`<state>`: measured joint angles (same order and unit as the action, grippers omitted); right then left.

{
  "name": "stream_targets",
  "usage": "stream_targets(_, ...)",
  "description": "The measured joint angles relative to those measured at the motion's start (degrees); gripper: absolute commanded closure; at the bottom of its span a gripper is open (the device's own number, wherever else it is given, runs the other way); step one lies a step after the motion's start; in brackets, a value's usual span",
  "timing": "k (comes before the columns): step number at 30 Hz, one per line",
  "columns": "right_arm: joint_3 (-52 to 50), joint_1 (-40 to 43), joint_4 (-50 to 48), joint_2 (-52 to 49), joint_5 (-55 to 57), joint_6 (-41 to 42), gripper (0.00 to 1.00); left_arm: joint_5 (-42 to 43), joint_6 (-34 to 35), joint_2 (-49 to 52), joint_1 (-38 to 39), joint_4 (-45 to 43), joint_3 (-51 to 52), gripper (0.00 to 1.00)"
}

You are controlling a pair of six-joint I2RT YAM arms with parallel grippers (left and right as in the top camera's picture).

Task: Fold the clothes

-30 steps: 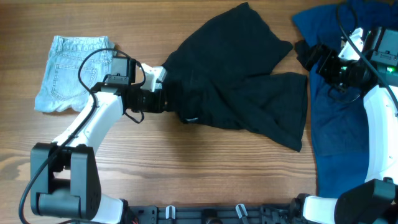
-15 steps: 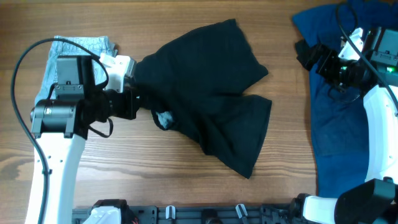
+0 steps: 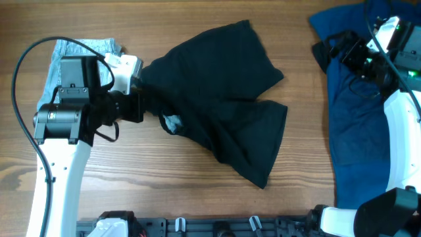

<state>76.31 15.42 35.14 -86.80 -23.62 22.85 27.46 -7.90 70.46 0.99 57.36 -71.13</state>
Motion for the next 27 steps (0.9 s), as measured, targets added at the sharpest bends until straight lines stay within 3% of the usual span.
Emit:
stream_targets(5, -0.26, -1.55, 18.49, 0.0, -1.57, -5.2, 0.25, -0.07, 0.0, 0.02, 0.0, -0.37, 0.0, 0.96)
stream_targets(9, -8.33, -6.64, 21.14, 2.08, -1.09, -6.45, 0.22, -0.13, 0.0, 0.04, 0.0, -0.37, 0.0, 0.96)
stream_targets(10, -13.4, -8.81, 20.61, 4.28, -0.79, -5.95, 0.18, -0.22, 0.02, 0.04, 0.0, -0.35, 0.0, 0.96)
stream_targets(11, -17.55, -10.73, 20.59, 6.6, -0.74, -5.03, 0.21, -0.24, 0.0, 0.04, 0.0, -0.2, 0.0, 0.96)
stream_targets(12, -21.73, -12.66, 20.35, 9.38, -0.72, -4.04, 0.34, -0.22, 0.0, 0.04, 0.0, -0.13, 0.0, 0.96)
stream_targets(13, -26.4, -14.93, 20.2, 12.87, -0.7, -2.43, 0.66, -0.22, 0.0, 0.04, 0.0, 0.09, 0.0, 0.95)
stream_targets(14, -29.62, -16.57, 19.87, 15.19, -0.72, -1.29, 0.83, -0.22, 0.0, 0.04, 0.0, 0.2, 0.0, 0.96)
stream_targets(16, -36.26, -20.04, 16.72, 17.84, -0.74, 0.81, 0.95, -0.24, 0.0, 0.04, 0.0, 0.35, 0.0, 0.95)
stream_targets(20, -46.34, -24.7, 1.53, 15.3, -3.37, 2.95, 0.96, -0.24, 0.0, 0.04, 0.0, 0.5, 0.0, 0.95)
stream_targets(27, -45.42, -24.26, -9.55, 1.55, -6.27, 3.72, 0.96, -0.24, 0.0, 0.04, 0.0, 1.46, 0.02, 0.96)
